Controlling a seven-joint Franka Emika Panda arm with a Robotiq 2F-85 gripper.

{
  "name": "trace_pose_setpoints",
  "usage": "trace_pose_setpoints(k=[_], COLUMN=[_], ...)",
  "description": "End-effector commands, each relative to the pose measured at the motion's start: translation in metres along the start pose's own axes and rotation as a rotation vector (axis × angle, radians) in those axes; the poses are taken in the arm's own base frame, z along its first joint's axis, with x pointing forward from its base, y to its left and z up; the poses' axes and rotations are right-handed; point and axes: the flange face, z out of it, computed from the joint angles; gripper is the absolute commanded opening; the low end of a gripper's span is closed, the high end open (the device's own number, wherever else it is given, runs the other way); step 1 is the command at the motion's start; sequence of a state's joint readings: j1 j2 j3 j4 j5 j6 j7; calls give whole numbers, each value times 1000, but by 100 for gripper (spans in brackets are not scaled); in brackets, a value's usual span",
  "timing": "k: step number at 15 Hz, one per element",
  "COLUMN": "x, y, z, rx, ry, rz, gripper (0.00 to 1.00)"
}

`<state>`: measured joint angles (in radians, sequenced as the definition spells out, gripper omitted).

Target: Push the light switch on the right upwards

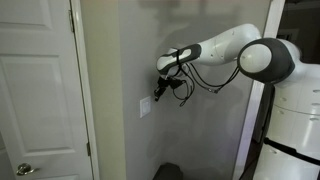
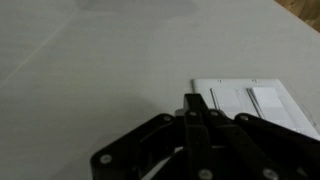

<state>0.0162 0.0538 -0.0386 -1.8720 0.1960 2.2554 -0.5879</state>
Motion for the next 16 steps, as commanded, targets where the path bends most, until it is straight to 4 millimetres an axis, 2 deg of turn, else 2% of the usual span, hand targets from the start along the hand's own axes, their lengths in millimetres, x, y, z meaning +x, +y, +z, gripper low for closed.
trace_pose_setpoints(k=[1, 7, 16], x=[1, -22, -20], y=[3, -2, -8], z=[-1, 2, 7], rx=[44, 93, 62], ry=[-46, -156, -98], rz=[-76, -70, -55], gripper=[0, 0, 0])
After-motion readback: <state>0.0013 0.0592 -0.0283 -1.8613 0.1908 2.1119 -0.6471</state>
